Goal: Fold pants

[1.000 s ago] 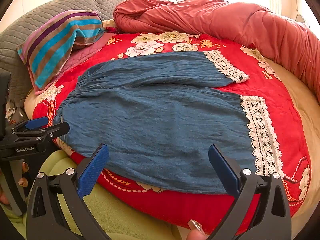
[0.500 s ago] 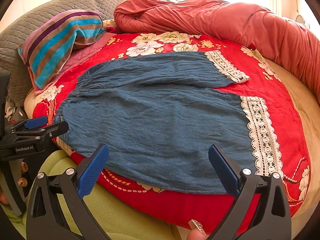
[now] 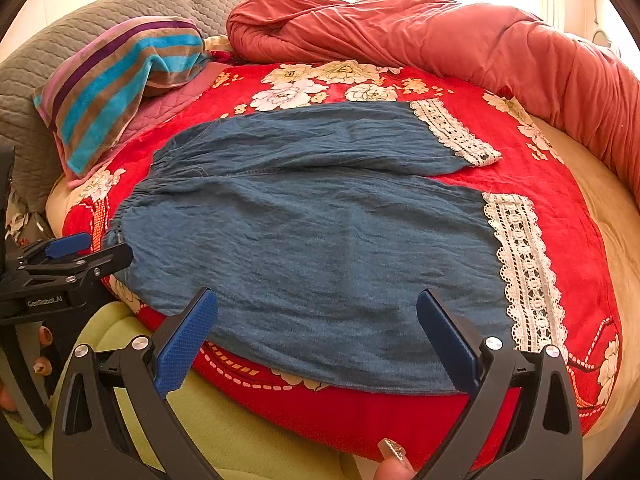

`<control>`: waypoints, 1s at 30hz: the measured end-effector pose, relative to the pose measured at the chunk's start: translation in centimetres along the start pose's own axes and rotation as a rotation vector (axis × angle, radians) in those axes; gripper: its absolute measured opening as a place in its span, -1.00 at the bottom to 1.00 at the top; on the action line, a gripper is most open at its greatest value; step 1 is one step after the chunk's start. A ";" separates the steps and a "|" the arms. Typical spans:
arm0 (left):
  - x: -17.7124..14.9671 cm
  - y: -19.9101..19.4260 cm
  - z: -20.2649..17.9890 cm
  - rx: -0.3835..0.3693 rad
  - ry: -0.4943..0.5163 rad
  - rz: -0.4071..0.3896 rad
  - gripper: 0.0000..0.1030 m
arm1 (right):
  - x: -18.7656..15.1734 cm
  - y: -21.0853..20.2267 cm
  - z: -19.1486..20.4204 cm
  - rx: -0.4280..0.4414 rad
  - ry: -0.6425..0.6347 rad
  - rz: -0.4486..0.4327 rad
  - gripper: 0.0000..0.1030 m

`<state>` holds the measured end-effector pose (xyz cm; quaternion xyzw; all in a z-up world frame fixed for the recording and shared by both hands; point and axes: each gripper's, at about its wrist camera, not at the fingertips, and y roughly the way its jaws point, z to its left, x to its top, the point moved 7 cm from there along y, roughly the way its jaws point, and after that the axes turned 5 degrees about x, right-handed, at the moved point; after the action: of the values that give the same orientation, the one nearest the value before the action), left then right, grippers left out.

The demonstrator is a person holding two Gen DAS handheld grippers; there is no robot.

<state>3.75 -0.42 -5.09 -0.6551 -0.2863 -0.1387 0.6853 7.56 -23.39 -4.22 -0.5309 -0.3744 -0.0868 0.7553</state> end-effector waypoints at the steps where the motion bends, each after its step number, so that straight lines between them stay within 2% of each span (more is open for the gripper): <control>1: 0.1 0.0 0.1 0.001 -0.001 0.000 0.84 | -0.1 -0.1 0.1 0.000 0.001 0.000 0.92; 14: 1.5 1.5 1.8 0.046 -0.044 0.007 0.84 | 5.4 1.7 -0.2 -0.022 -0.064 -0.085 0.92; 25: 2.5 3.7 3.9 0.075 -0.092 0.047 0.84 | 8.9 6.0 0.9 0.005 -0.122 -0.060 0.92; 30: 3.7 4.9 5.9 0.065 -0.139 0.062 0.84 | 10.6 8.1 2.1 -0.016 -0.193 -0.049 0.92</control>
<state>8.21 6.56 -7.08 -0.6491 -0.3170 -0.0623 0.6887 18.29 -15.32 -2.94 -0.5335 -0.4576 -0.0566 0.7090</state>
